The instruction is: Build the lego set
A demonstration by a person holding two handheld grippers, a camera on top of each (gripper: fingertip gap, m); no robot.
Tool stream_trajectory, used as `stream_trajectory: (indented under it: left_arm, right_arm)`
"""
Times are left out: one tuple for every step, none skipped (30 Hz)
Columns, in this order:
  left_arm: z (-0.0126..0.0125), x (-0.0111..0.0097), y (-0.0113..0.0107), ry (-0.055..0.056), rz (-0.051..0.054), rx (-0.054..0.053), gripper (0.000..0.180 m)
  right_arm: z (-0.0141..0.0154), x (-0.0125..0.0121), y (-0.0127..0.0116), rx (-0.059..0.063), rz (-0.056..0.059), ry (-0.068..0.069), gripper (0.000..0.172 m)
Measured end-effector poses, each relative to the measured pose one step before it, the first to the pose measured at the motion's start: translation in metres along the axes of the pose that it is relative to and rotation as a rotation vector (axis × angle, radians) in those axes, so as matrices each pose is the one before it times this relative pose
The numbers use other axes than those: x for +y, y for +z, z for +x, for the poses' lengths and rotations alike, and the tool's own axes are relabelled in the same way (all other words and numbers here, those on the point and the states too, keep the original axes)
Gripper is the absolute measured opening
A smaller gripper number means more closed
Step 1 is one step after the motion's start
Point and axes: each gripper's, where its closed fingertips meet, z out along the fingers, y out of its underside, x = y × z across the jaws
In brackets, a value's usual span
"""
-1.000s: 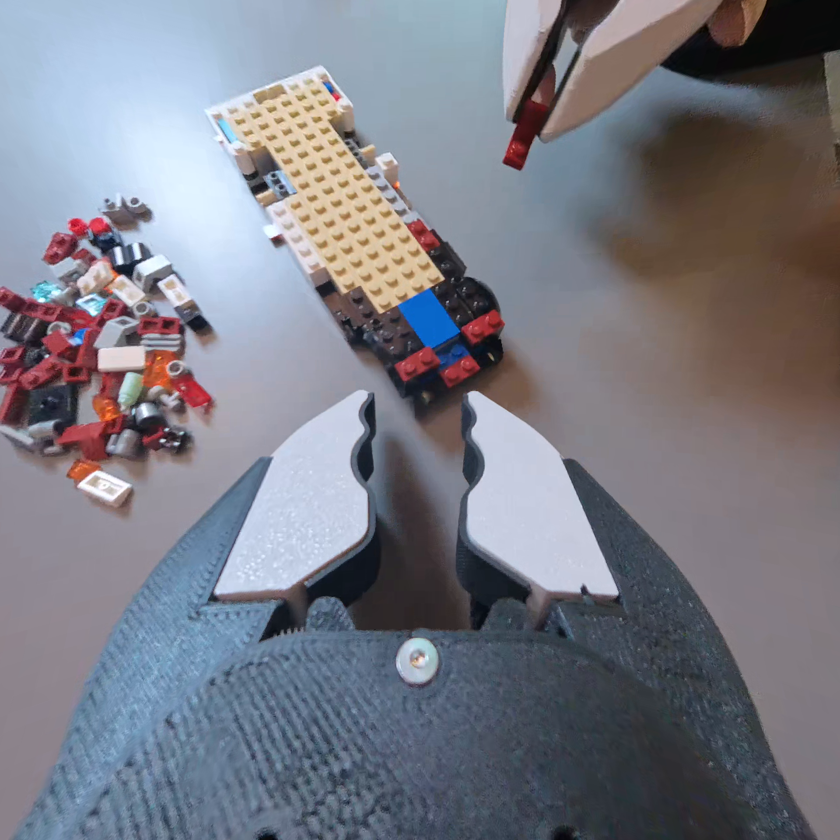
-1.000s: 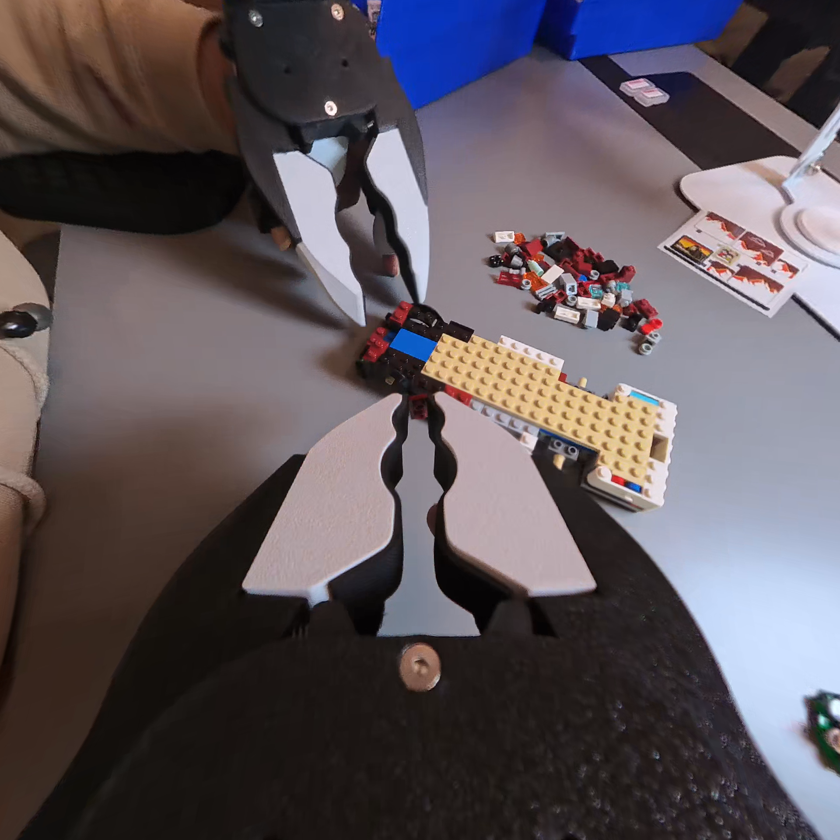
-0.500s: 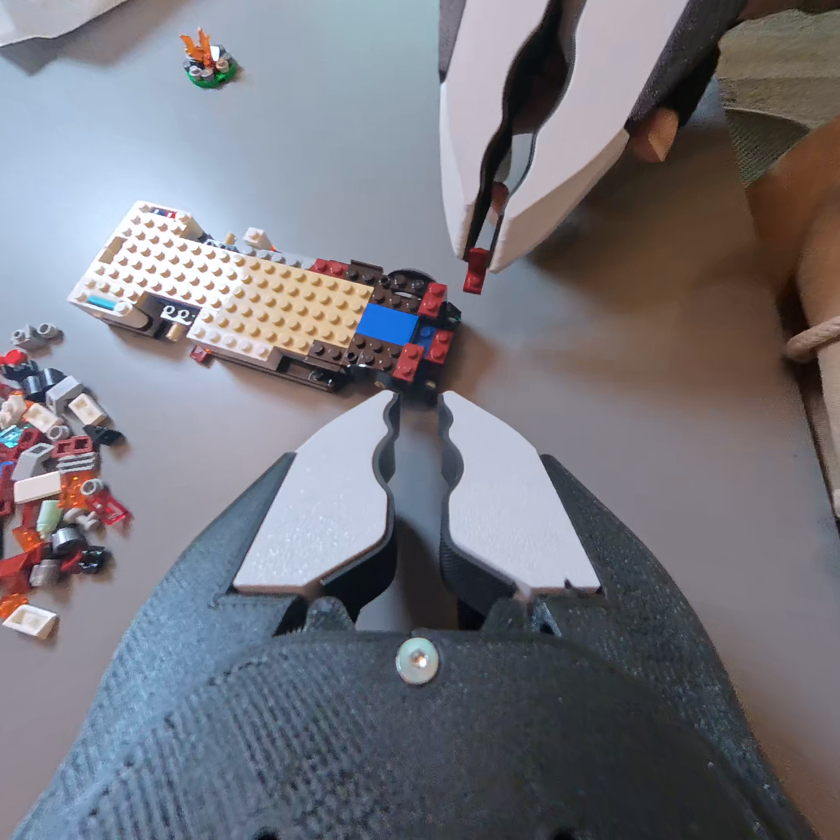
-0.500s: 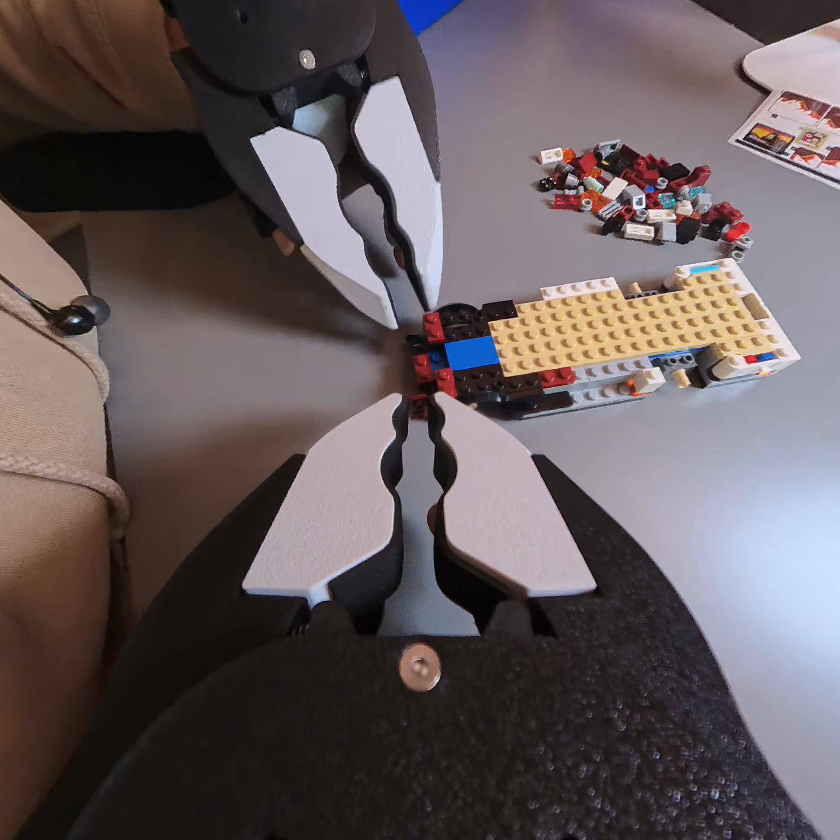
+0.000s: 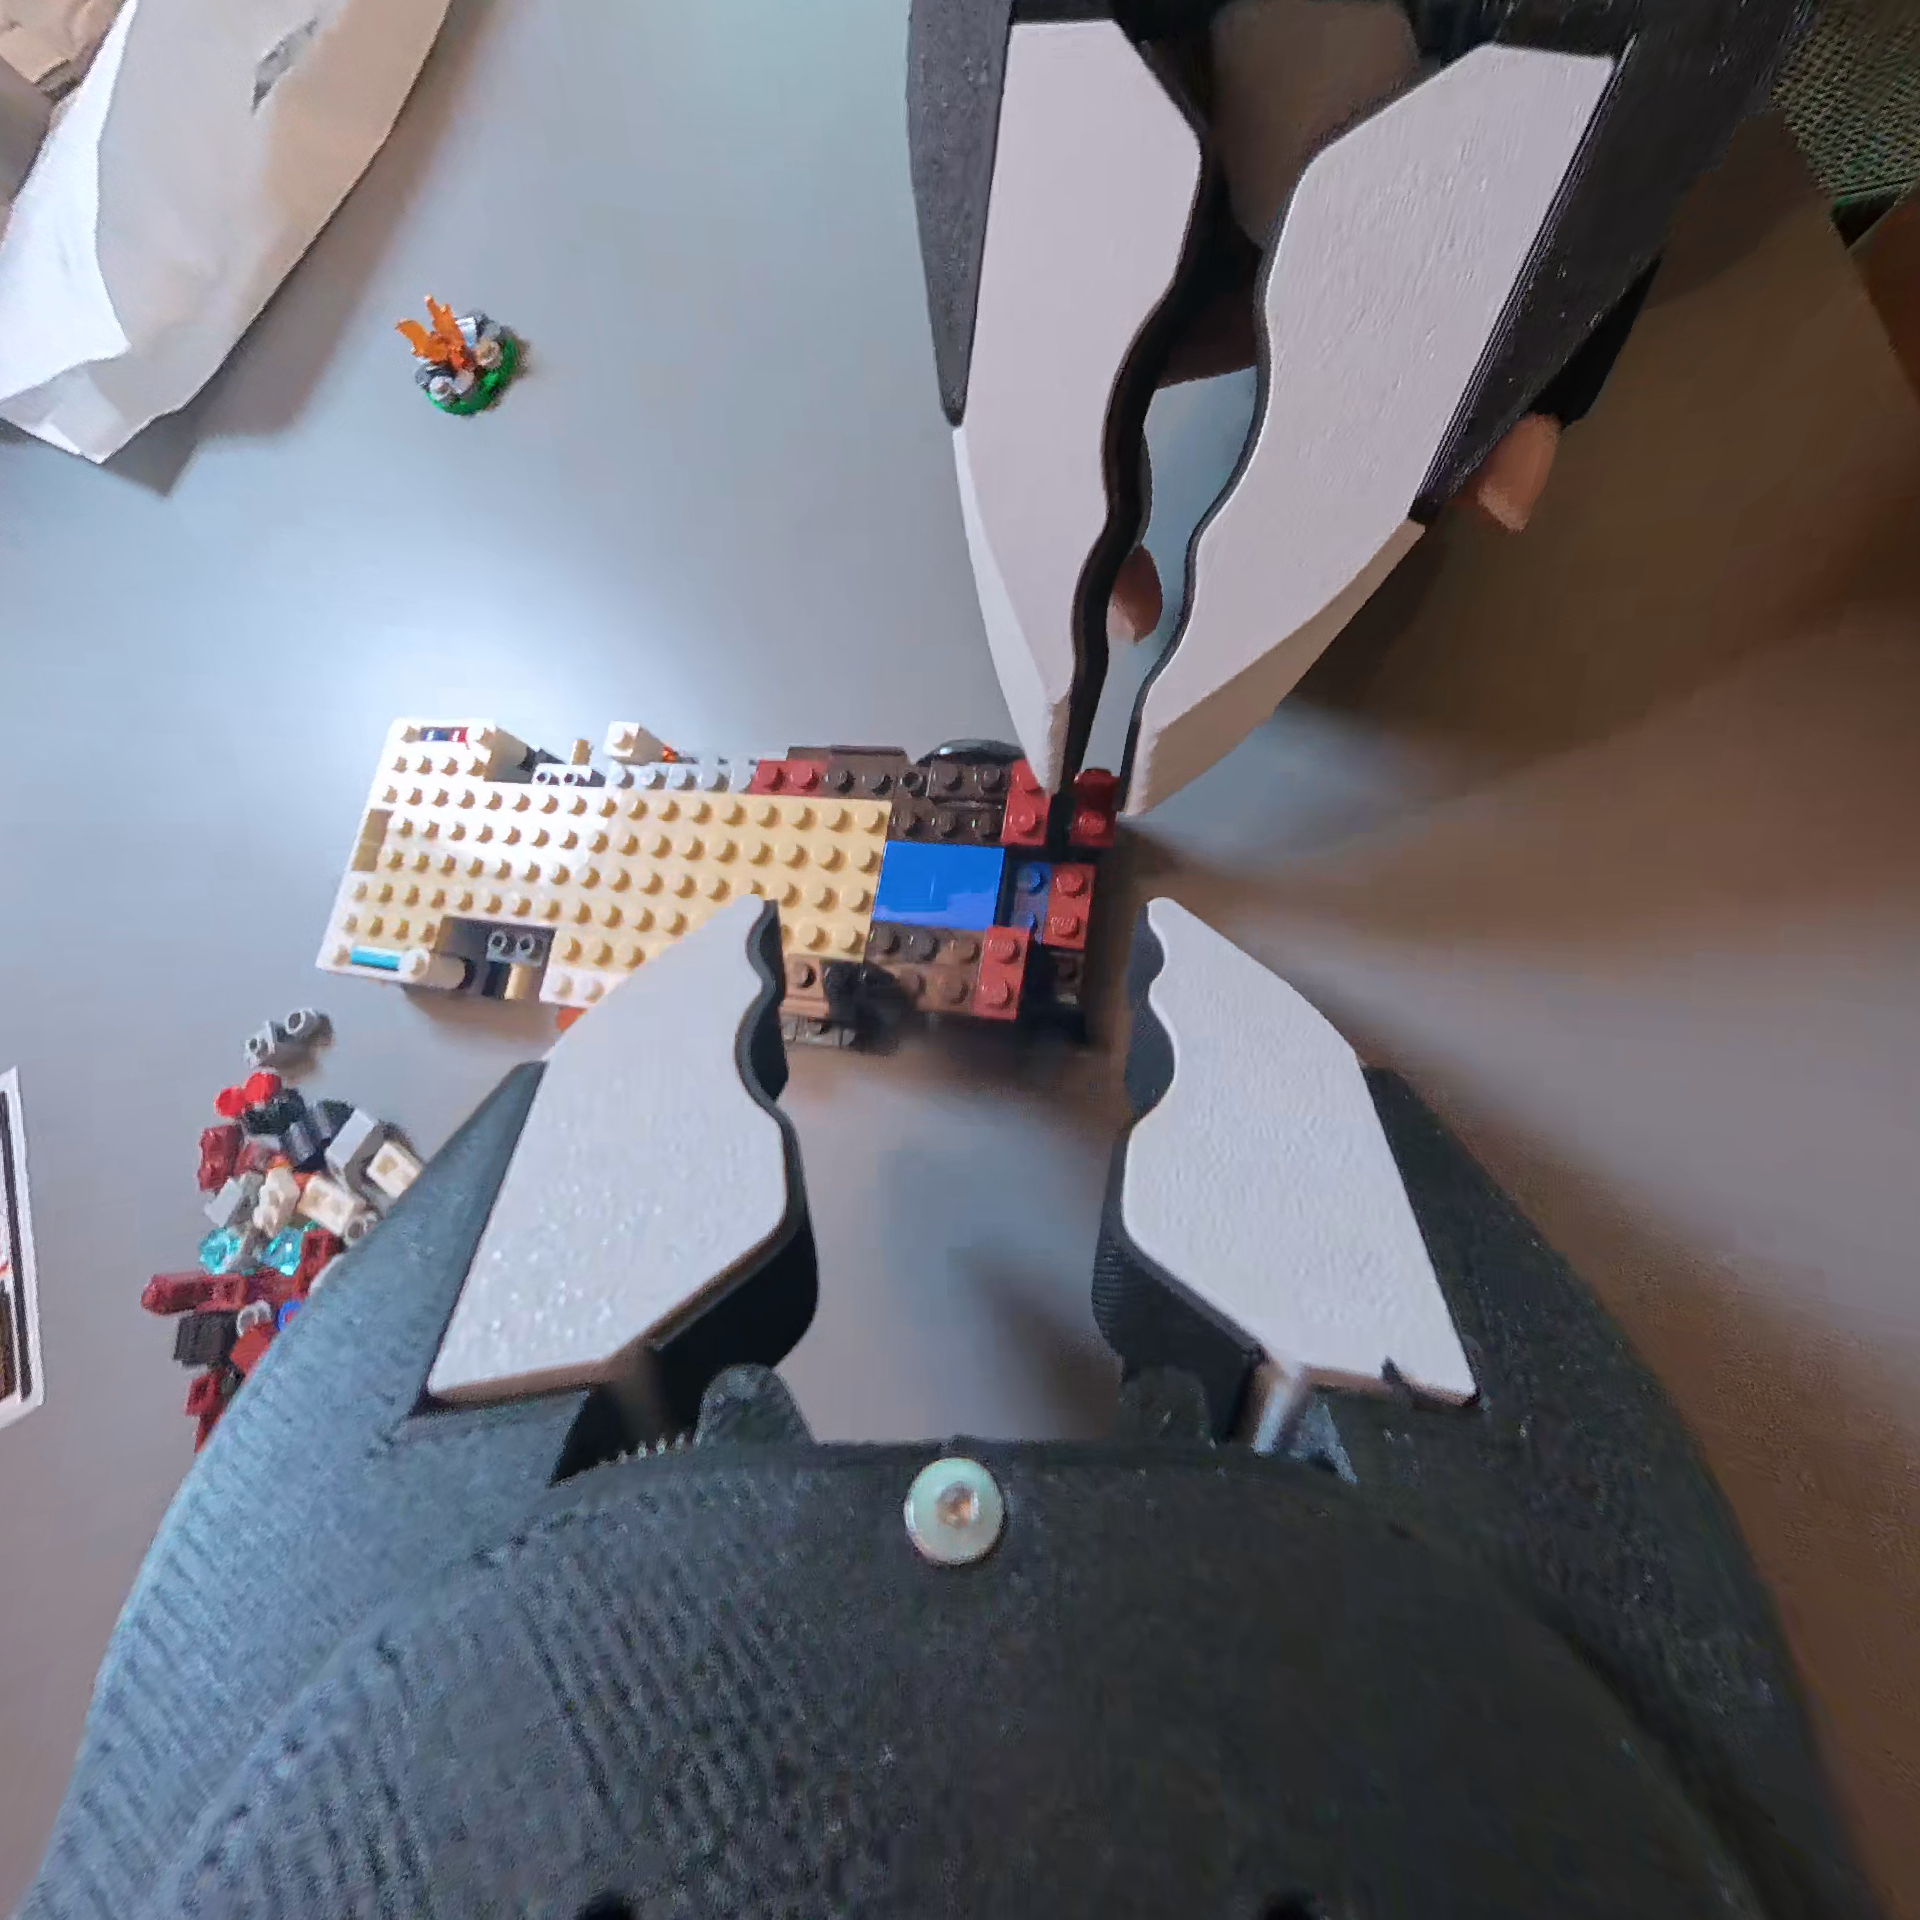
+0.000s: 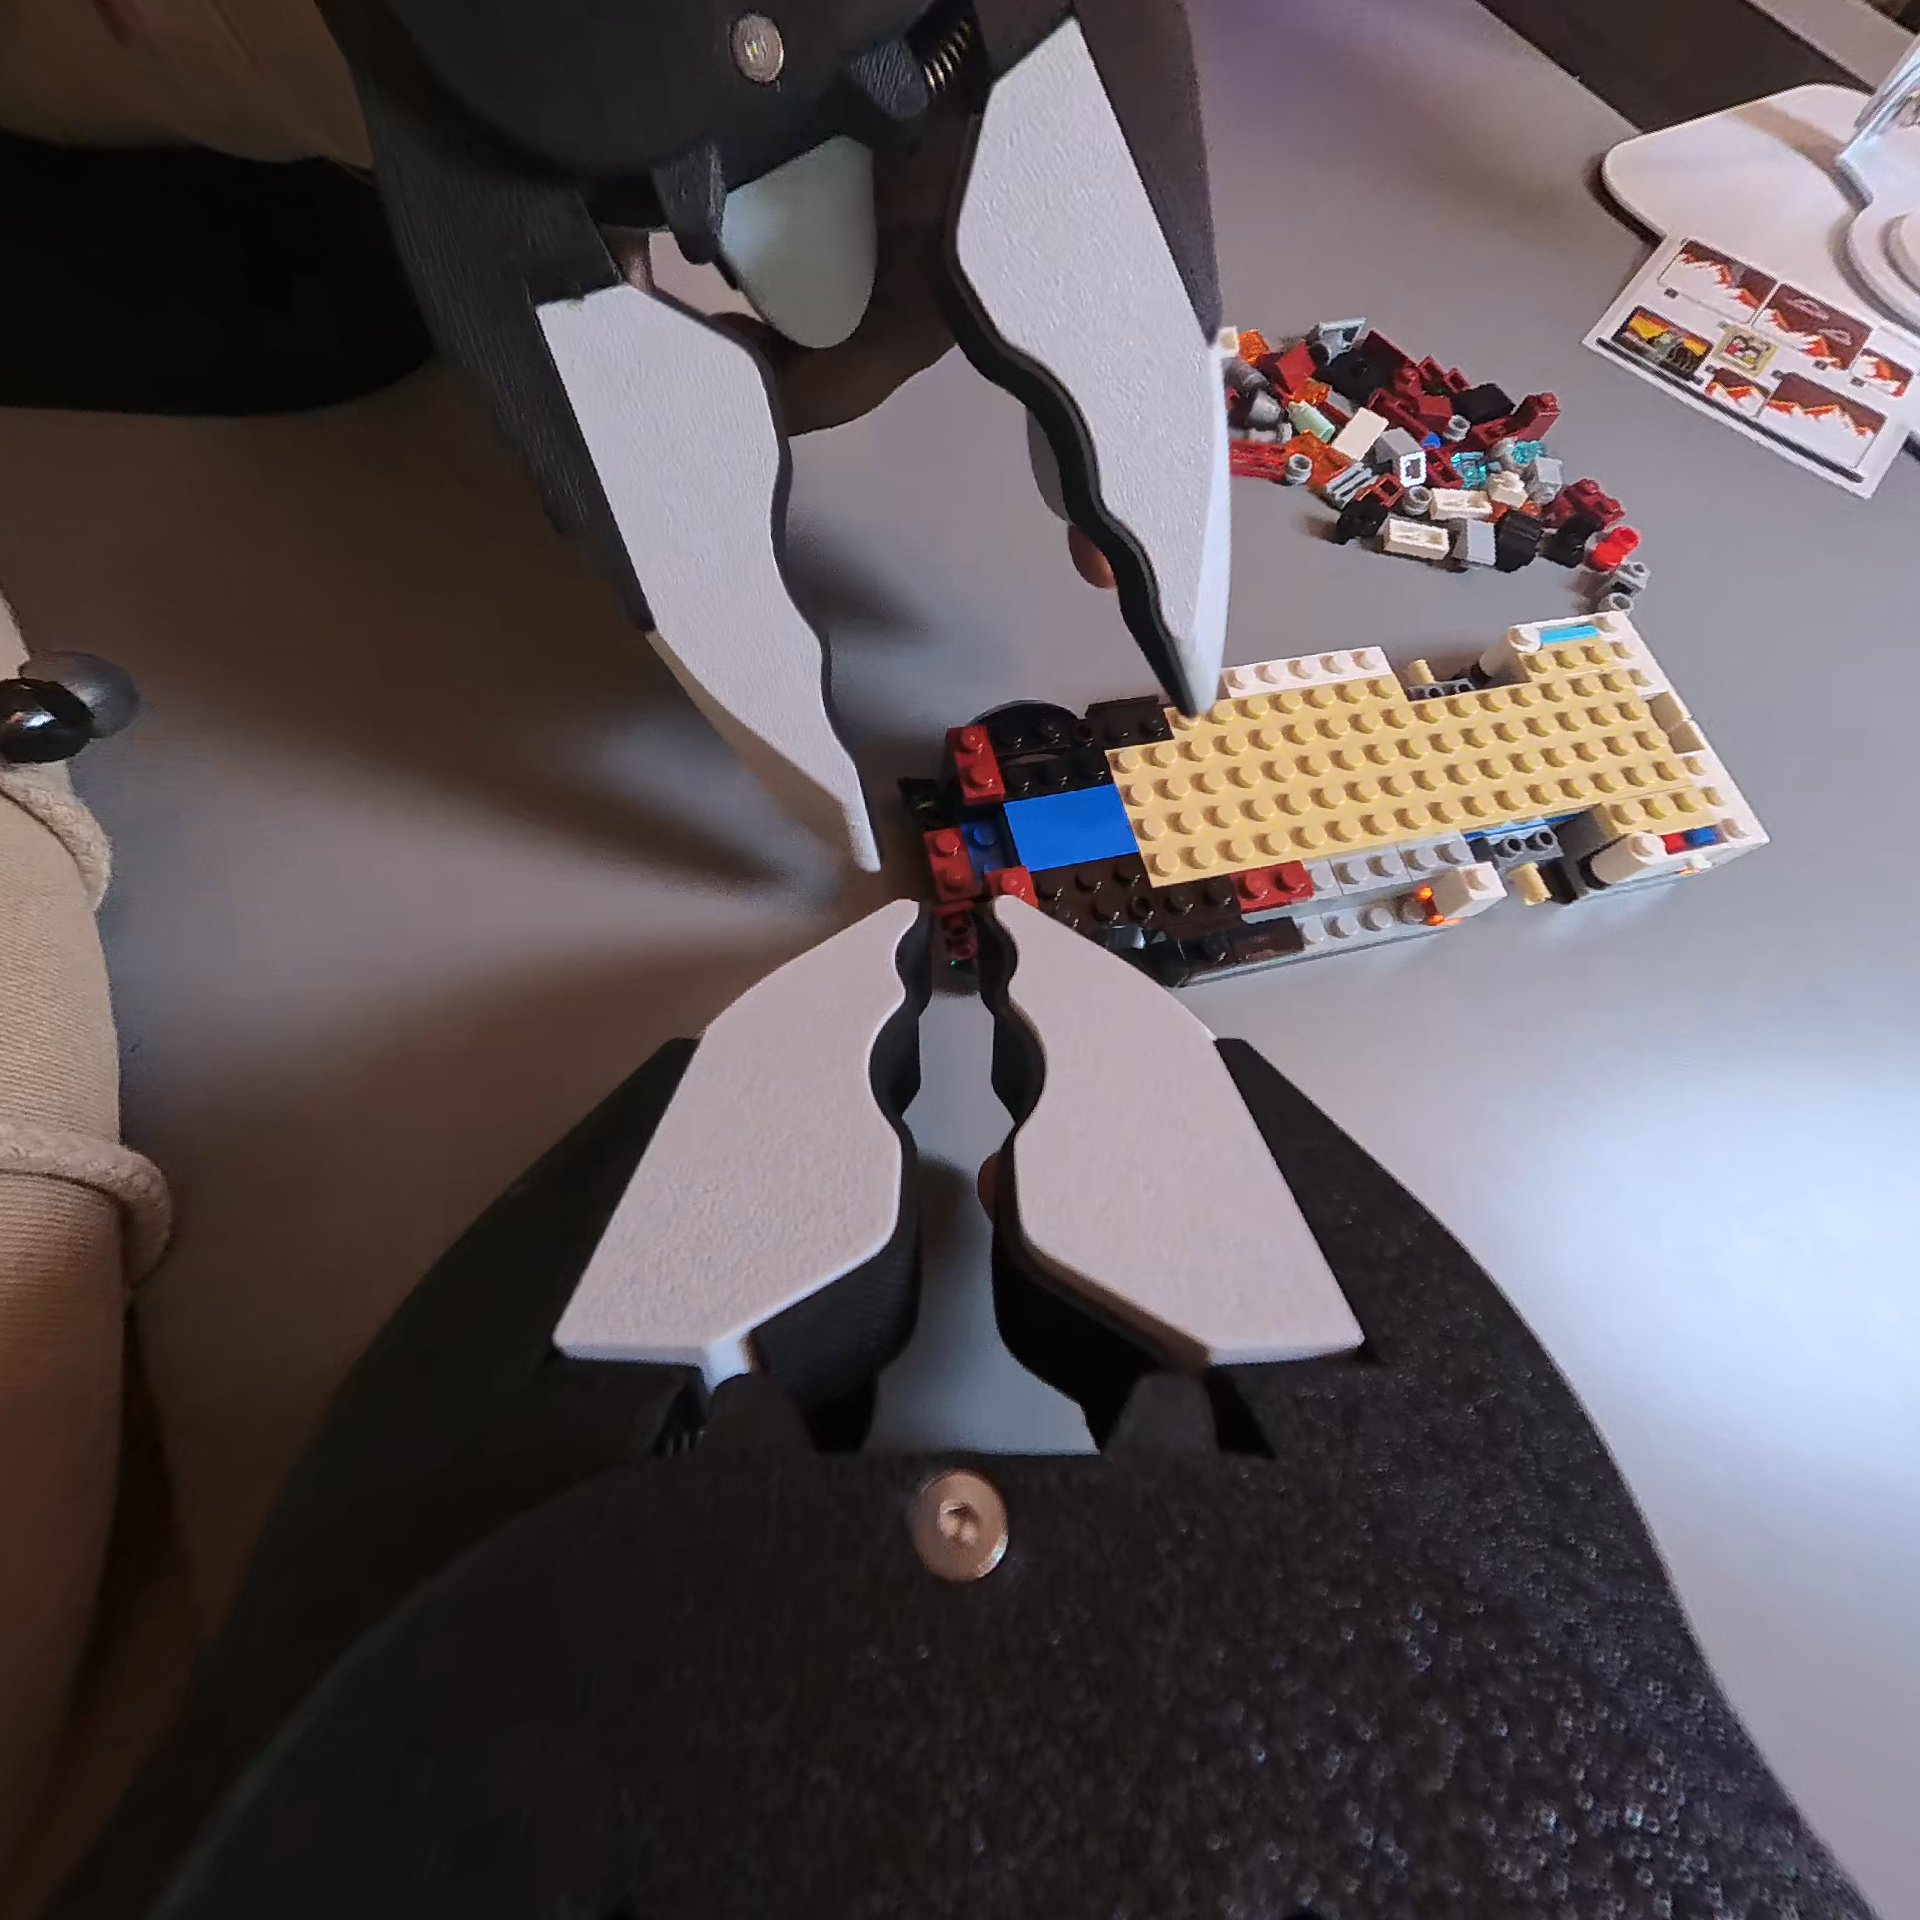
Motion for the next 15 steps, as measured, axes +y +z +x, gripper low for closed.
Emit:
stream_trajectory:
  left_arm:
    - [0.00087,-0.00136,0.00301,0.0067,-0.003,0.0083,0.065]
    - [-0.00042,-0.00112,0.00271,0.0053,-0.0022,-0.0018,0.067]
    - [-0.0009,-0.00086,0.00213,0.0045,0.0007,-0.0051,0.067]
    - [-0.00096,-0.00043,0.0014,-0.0001,0.002,-0.0039,0.066]
    - [-0.00038,-0.00024,0.00096,-0.0074,0.0051,0.0011,0.064]
    - [-0.00044,0.00054,0.00076,-0.0111,0.0034,-0.0003,0.061]
    - [-0.00054,0.00075,0.00049,-0.0072,0.0029,-0.003,0.06]
    - [-0.00042,0.00073,0.00033,-0.0027,0.0025,-0.0034,0.058]
    - [0.00047,0.00017,0.00029,-0.0026,0.0036,0.0014,0.056]
    - [0.00034,-0.00008,0.00042,-0.0034,0.0028,-0.0007,0.054]
    - [0.00009,0.00026,0.00048,0.0024,0.0003,-0.0036,0.052]
    - [0.00039,0.00063,0.0007,0.0053,-0.0014,-0.0017,0.05]
    - [0.00032,-0.00002,0.00051,0.0038,0.0013,-0.0018,0.05]
    - [-0.00022,-0.00008,0.00011,0.0005,0.0012,-0.0023,0.049]
    - [-0.00009,-0.00017,0.0,-0.0043,0.0018,0.0015,0.049]
  right_arm:
    - [0.00038,-0.0003,0.00043,0.0041,0.0011,-0.0013,0.008]
    - [-0.00017,-0.00027,0.00034,0.0014,0.0028,-0.001,0.008]
    - [-0.00019,-0.00002,0.00037,0.002,0.0007,-0.0028,0.008]
    - [0.0,-0.00014,0.00031,0.004,0.0025,-0.0043,0.008]
    - [0.00011,-0.00016,0.00023,0.0041,0.002,-0.0042,0.008]
    - [0.00024,-0.00019,0.00029,0.0052,0.0017,-0.0042,0.008]
    - [0.00036,0.00004,0.0003,0.0073,0.0011,-0.0066,0.008]
    - [0.00004,-0.00012,0.00028,0.0065,0.0007,-0.0106,0.008]
    - [0.0001,0.00003,0.00025,0.0077,-0.0001,-0.0108,0.008]
    - [0.00054,0.00014,0.00051,0.0102,-0.0006,-0.0105,0.008]
    - [0.00096,0.00039,0.00046,0.0127,-0.002,-0.0108,0.008]
    - [0.00036,0.00055,0.00049,0.0085,-0.0048,-0.0107,0.008]
    - [-0.00009,0.00048,0.0004,0.0058,-0.0035,-0.0103,0.008]
    - [0.00032,-0.00026,0.0001,0.007,0.0014,-0.009,0.008]
    - [0.0004,-0.00015,-0.00015,0.0055,0.0005,-0.0063,0.008]
